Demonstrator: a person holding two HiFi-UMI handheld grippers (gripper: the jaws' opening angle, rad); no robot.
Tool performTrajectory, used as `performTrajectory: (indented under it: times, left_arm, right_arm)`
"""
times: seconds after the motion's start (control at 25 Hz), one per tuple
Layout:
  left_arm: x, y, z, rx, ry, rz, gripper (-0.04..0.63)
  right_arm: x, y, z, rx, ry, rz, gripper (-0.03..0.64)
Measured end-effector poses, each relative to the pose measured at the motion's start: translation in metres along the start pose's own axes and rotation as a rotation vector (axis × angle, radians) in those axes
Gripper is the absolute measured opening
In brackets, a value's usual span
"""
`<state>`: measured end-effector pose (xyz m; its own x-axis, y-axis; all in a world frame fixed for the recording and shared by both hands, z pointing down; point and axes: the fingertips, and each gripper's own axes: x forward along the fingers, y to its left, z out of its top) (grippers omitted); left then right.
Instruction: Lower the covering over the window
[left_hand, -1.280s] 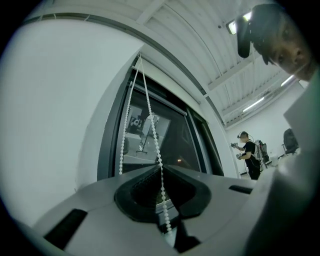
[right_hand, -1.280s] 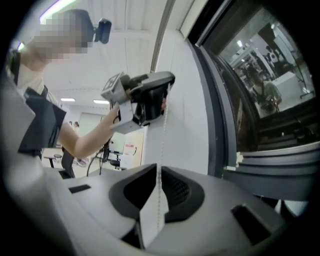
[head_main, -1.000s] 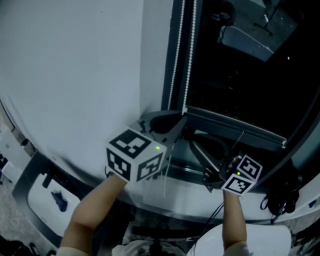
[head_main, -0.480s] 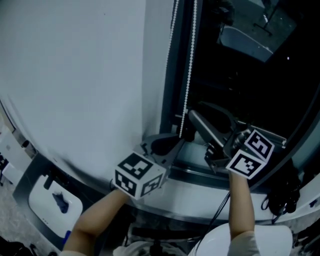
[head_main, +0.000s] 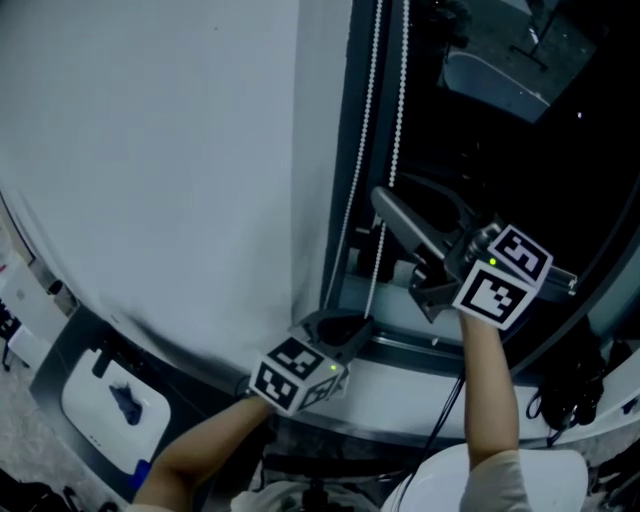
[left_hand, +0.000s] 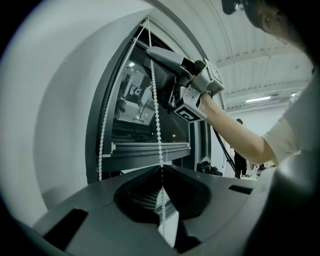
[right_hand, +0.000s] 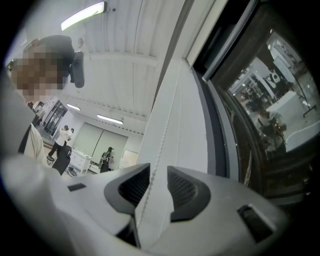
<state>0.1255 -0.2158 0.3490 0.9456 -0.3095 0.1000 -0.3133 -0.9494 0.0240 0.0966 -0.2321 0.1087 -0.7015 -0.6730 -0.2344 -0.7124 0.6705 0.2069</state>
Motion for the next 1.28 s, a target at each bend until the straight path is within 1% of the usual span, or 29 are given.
performTrajectory:
  times: [0.08,0.12,0.2,0.24,0.28,0.48,0.64,0.8,0.92,1.0,1.08,1.24,1.28]
  left_arm:
    - [0.0,0.0,-0.01,-0.015,0.015,0.0,0.032]
    - [0.0,0.001,-0.013,-0.021,0.019,0.002,0.032]
    - [-0.001,0.004,-0.015,-0.021,0.025,0.007,0.032]
    - [-0.001,0.005,-0.016,-0.014,0.028,0.011,0.032]
    - [0.0,0.005,-0.017,-0.006,0.032,0.014,0.032]
    - [0.0,0.008,-0.01,0.028,0.038,0.021,0.032]
    - [0.0,0.009,-0.009,0.037,0.04,0.027,0.032]
    - [0.0,0.009,-0.01,0.04,0.038,0.031,0.032]
    - [0.0,0.012,-0.012,0.032,0.041,0.035,0.032]
    - [0.0,0.012,-0.011,0.03,0.034,0.033,0.032]
    - [0.0,0.013,-0.013,0.03,0.035,0.034,0.032]
    - [0.002,0.01,-0.012,0.034,0.037,0.031,0.032]
    - [0.002,0.01,-0.013,0.034,0.037,0.03,0.032]
  right_arm:
    - [-0.002,-0.001,0.002,0.01,-0.021,0.002,0.12]
    - [-0.002,-0.001,0.004,0.012,-0.029,0.004,0.101]
    - [-0.002,0.0,0.006,0.006,-0.037,0.008,0.092]
    - [-0.001,0.0,0.007,-0.004,-0.036,0.008,0.054]
    - [0.0,0.001,0.007,-0.015,-0.031,0.009,0.034]
    - [0.004,0.002,0.005,-0.056,-0.005,0.002,0.026]
    - [0.008,-0.002,0.003,-0.012,0.017,0.011,0.029]
    - [0.011,0.001,0.003,-0.032,0.032,0.016,0.029]
    - [0.013,0.0,0.002,-0.001,0.029,0.029,0.031]
    - [0.013,-0.002,0.002,0.017,0.021,0.029,0.036]
    - [0.012,-0.003,0.003,0.027,0.015,0.029,0.057]
    - [0.013,-0.001,0.005,0.009,0.016,0.035,0.058]
    - [0.013,0.0,0.005,0.003,0.018,0.041,0.042]
